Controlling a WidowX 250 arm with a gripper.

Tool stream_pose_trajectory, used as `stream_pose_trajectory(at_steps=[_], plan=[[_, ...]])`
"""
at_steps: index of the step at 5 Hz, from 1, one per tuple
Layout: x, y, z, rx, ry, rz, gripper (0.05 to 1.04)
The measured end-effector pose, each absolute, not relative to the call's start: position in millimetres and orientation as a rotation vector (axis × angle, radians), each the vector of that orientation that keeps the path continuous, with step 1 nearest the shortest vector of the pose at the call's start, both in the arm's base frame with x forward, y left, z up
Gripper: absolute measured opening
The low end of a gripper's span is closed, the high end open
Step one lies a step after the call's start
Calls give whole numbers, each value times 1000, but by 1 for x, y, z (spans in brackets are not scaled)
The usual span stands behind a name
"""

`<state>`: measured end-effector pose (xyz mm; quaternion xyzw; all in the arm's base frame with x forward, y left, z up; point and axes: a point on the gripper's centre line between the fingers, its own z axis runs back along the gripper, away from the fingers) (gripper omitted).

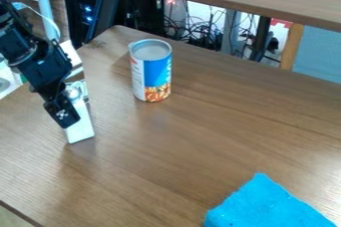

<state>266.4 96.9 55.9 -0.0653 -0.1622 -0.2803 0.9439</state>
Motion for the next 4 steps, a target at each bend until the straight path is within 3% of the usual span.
stream_pose_trajectory(at_steps=[2,4], plan=[[267,88,72,-161,-376,-585,642],[299,41,165,-209,-535,-619,642]])
